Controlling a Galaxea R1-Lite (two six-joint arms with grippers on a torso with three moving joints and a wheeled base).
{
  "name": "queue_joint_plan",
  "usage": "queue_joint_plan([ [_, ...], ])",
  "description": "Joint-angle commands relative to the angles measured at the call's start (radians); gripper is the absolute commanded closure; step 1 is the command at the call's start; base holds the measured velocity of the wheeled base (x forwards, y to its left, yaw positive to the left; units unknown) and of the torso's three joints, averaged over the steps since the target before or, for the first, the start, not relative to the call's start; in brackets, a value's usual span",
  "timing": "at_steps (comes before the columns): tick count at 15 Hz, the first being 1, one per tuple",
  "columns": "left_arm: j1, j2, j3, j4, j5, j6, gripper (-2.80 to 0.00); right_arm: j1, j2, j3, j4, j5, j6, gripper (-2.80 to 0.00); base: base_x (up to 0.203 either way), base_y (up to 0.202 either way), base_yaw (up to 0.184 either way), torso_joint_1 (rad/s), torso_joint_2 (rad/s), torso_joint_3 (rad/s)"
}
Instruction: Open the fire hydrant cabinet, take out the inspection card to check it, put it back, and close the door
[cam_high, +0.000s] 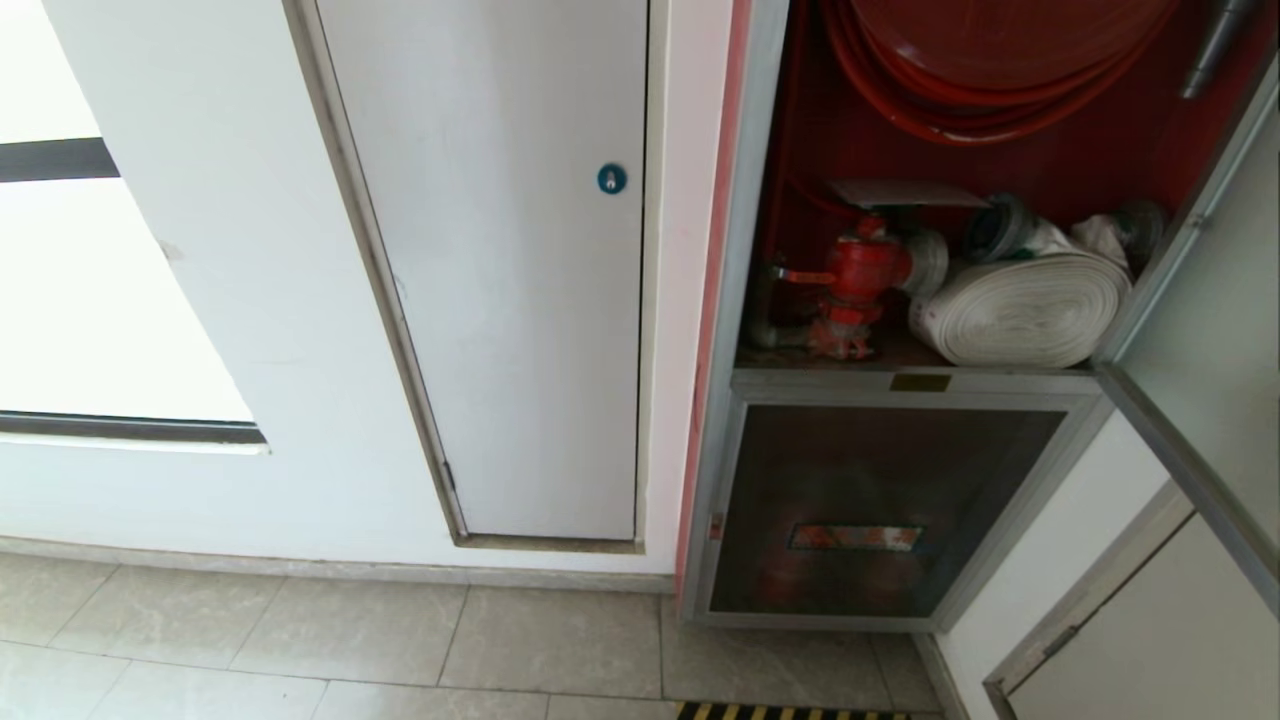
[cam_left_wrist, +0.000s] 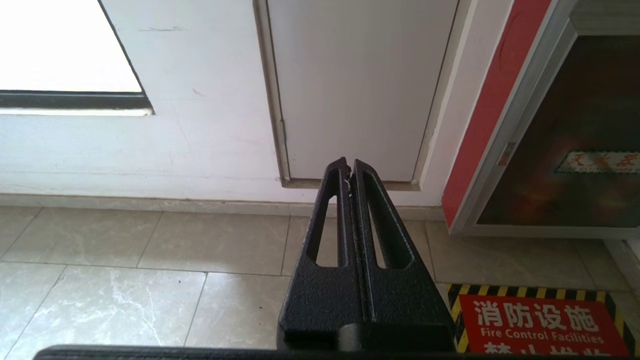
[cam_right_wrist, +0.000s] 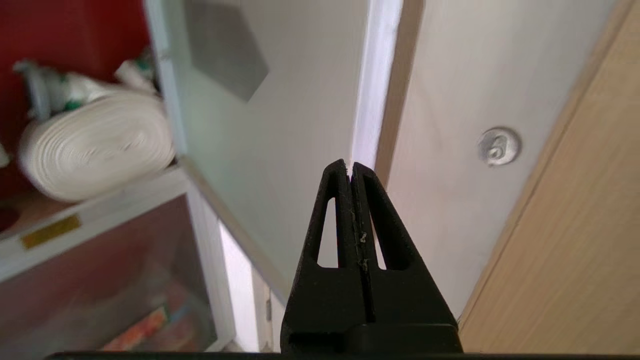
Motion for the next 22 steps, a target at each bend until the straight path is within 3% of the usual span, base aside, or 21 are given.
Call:
queue_joint_plan([
  [1,0.000,0.000,0.000,0.000,0.000,0.000,0.00,-0.098,0.056,-0.040,-0.008,0.031,0.005,0.00,0.000,0.000,0.000,0.000,0.00,0.000],
  [5,0.000,0.000,0.000,0.000,0.000,0.000,0.00,-0.273,0.101,-0.075,-0.017,0.122,0.063,0.00,0.000,0.000,0.000,0.000,0.00,0.000],
  [10,0.000,0.001,0.000,-0.001,0.000,0.000,0.00,-0.526,0.186,-0.080,-0.018,0.313,0.178,0.00,0.000,0.000,0.000,0.000,0.00,0.000],
  [22,0.000,0.001,0.000,0.001,0.000,0.000,0.00,-0.899,0.320,-0.084,-0.036,0.473,0.291,0.00,0.000,0.000,0.000,0.000,0.00,0.000],
])
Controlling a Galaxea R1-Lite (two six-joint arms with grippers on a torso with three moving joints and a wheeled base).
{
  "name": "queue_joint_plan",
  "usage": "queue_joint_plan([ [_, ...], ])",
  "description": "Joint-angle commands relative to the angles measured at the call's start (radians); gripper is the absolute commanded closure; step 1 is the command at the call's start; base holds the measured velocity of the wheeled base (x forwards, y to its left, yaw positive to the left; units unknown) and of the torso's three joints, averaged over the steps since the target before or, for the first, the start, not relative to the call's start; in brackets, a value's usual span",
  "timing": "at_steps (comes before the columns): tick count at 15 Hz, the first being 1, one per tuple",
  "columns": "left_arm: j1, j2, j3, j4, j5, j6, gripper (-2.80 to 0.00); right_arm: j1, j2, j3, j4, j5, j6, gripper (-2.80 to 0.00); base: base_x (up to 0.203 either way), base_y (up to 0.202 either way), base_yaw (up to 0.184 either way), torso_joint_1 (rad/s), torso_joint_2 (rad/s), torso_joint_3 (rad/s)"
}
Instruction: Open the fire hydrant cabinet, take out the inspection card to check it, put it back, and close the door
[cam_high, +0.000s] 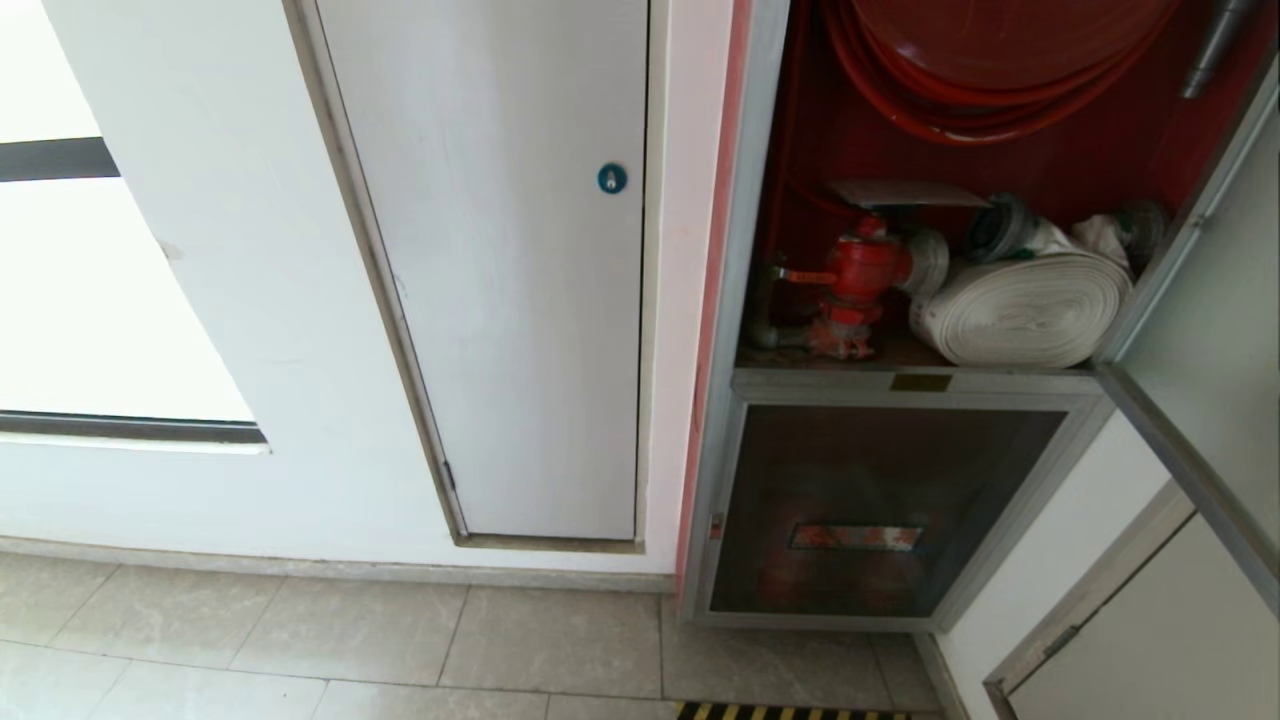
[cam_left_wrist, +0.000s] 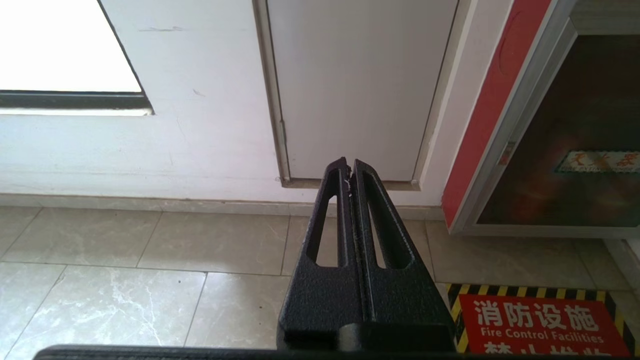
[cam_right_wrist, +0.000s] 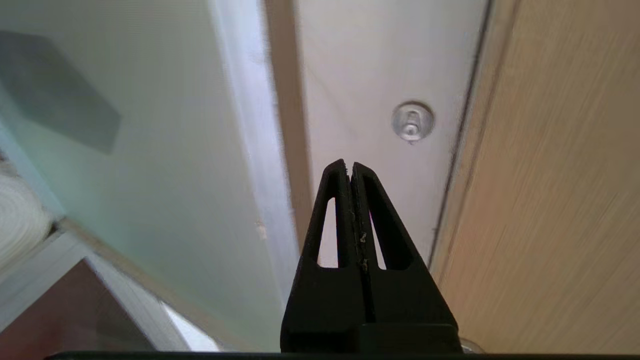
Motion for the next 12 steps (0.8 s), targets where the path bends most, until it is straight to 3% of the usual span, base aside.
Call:
queue_joint_plan([
  [1,0.000,0.001,0.000,0.001,0.000,0.000,0.00,-0.072,0.024,0.004,-0.001,0.009,0.007,0.00,0.000,0.000,0.000,0.000,0.00,0.000],
  [8,0.000,0.001,0.000,0.001,0.000,0.000,0.00,-0.224,0.077,-0.003,-0.056,0.135,0.008,0.00,0.000,0.000,0.000,0.000,0.00,0.000],
  [12,0.000,0.001,0.000,0.000,0.000,0.000,0.00,-0.236,0.127,-0.028,-0.072,0.154,0.007,0.00,0.000,0.000,0.000,0.000,0.00,0.000],
])
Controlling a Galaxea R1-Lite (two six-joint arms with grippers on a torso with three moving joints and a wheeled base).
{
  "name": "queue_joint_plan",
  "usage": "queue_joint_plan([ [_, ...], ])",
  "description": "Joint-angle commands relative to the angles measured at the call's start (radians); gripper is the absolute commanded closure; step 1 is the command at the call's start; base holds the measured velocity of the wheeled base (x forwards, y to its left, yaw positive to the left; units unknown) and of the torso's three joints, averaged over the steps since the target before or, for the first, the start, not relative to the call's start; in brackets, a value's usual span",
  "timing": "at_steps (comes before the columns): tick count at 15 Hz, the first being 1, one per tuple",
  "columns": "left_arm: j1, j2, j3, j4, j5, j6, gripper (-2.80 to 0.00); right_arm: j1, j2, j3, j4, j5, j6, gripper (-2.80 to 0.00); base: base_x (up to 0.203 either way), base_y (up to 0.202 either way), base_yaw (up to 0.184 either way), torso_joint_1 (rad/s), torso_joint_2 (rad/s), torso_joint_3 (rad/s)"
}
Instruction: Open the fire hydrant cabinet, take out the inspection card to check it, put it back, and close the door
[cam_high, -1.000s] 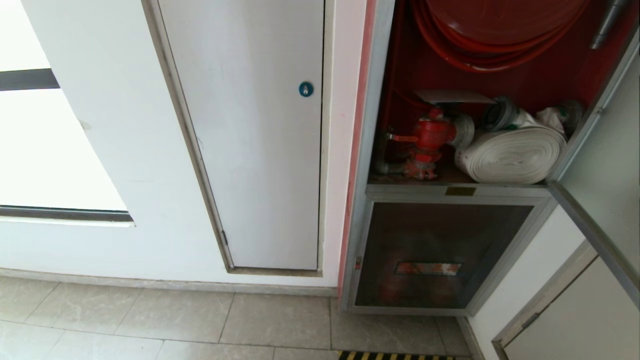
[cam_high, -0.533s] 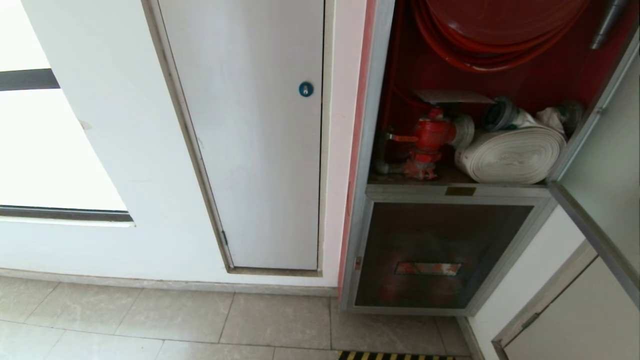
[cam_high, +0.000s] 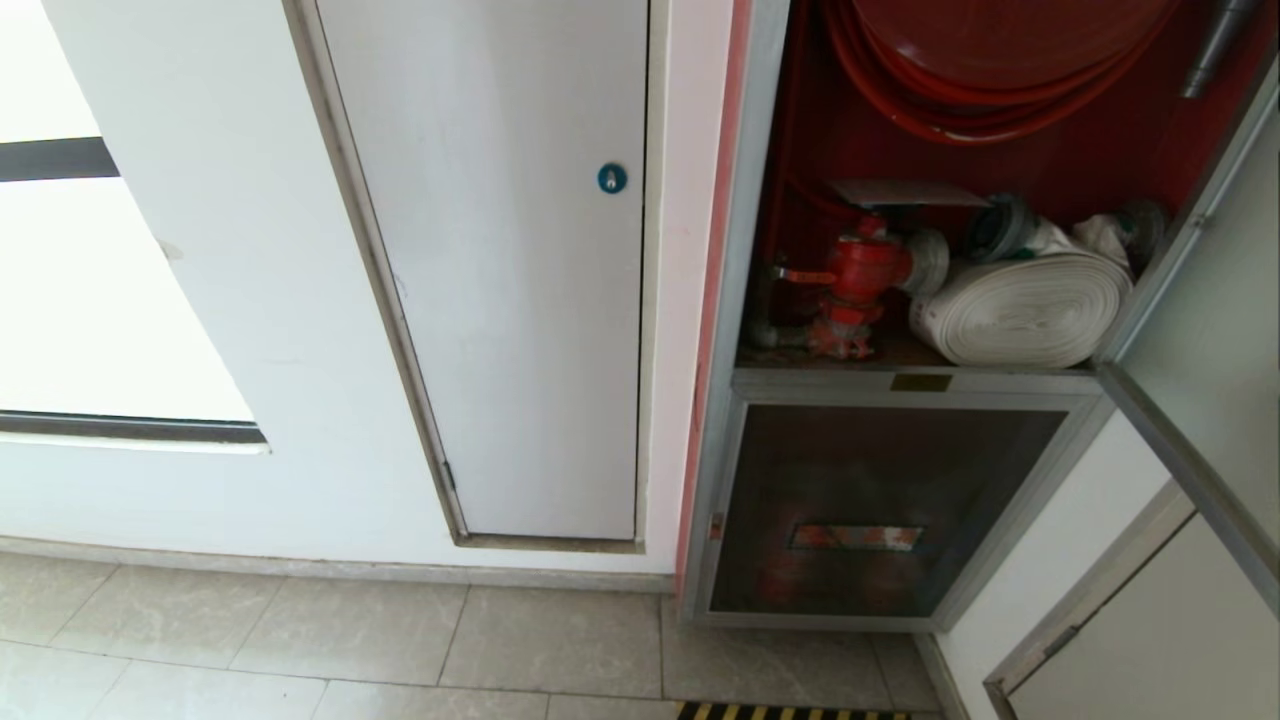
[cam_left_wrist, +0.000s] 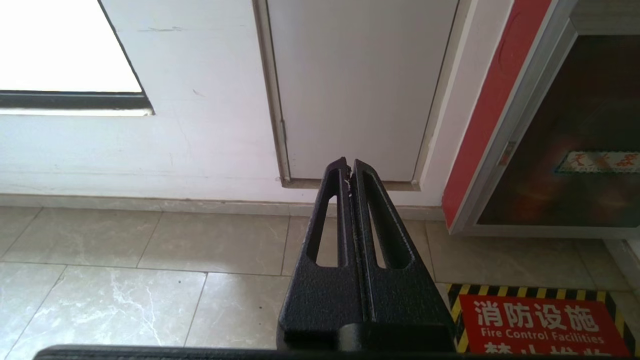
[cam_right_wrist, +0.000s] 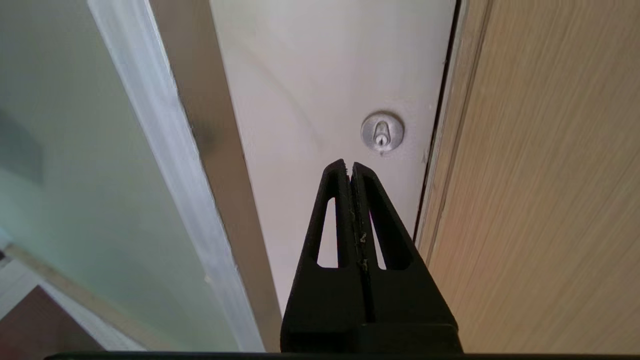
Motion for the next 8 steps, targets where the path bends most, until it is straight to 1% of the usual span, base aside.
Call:
queue_joint_plan([
  [1,0.000,0.001,0.000,0.001,0.000,0.000,0.00,-0.007,0.046,-0.026,-0.010,-0.001,0.001,0.00,0.000,0.000,0.000,0.000,0.00,0.000],
  [3,0.000,0.001,0.000,0.001,0.000,0.000,0.00,-0.010,0.081,-0.053,-0.014,0.000,0.001,0.00,0.000,0.000,0.000,0.000,0.00,0.000],
  [5,0.000,0.000,0.000,0.001,0.000,0.000,0.00,-0.008,0.096,-0.040,-0.062,0.005,0.002,0.00,0.000,0.000,0.000,0.000,0.00,0.000],
  [6,0.000,0.001,0.000,0.001,0.000,0.000,0.00,-0.007,0.104,-0.031,-0.088,0.018,0.001,0.00,0.000,0.000,0.000,0.000,0.00,0.000],
  [8,0.000,0.001,0.000,0.001,0.000,0.000,0.00,-0.004,0.103,-0.029,-0.093,0.044,-0.001,0.00,0.000,0.000,0.000,0.000,0.00,0.000],
])
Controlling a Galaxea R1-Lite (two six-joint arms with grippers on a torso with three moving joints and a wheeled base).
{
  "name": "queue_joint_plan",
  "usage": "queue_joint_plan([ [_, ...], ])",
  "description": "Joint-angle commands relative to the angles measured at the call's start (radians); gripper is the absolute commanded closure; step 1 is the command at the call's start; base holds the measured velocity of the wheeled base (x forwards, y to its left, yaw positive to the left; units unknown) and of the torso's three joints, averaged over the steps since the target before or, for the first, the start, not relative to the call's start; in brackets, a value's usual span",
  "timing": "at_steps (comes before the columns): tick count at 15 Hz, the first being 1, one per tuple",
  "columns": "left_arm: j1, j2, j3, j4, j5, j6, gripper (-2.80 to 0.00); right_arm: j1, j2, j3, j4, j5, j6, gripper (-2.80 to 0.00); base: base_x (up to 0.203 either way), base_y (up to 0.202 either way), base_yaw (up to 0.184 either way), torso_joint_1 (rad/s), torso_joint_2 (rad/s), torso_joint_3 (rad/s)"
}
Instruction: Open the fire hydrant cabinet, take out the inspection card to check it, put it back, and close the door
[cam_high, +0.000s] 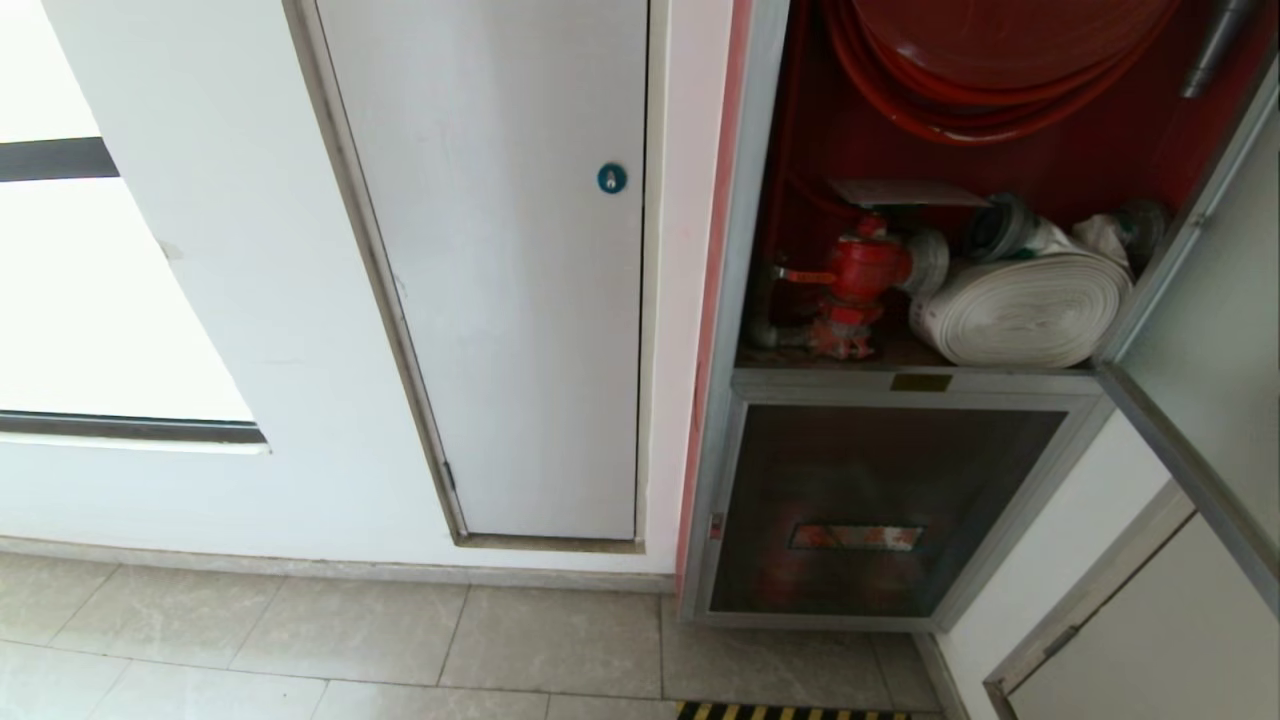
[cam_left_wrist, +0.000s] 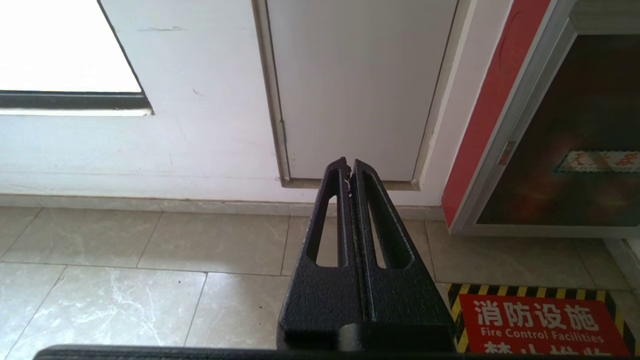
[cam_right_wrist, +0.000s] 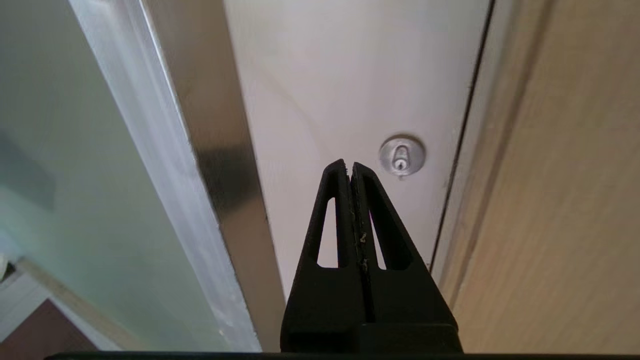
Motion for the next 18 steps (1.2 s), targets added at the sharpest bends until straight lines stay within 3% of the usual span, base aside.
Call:
queue_joint_plan([
  [1,0.000,0.000,0.000,0.001,0.000,0.000,0.00,0.006,0.008,0.002,-0.004,0.046,-0.002,0.00,0.000,0.000,0.000,0.000,0.00,0.000],
  [14,0.000,0.001,0.000,0.000,0.000,0.000,0.00,0.183,-0.072,0.033,-0.004,0.056,-0.006,0.00,0.000,0.000,0.000,0.000,0.00,0.000],
  [18,0.000,0.001,0.000,-0.001,0.000,0.000,0.00,0.290,-0.112,0.052,-0.004,0.057,-0.006,0.00,0.000,0.000,0.000,0.000,0.00,0.000],
])
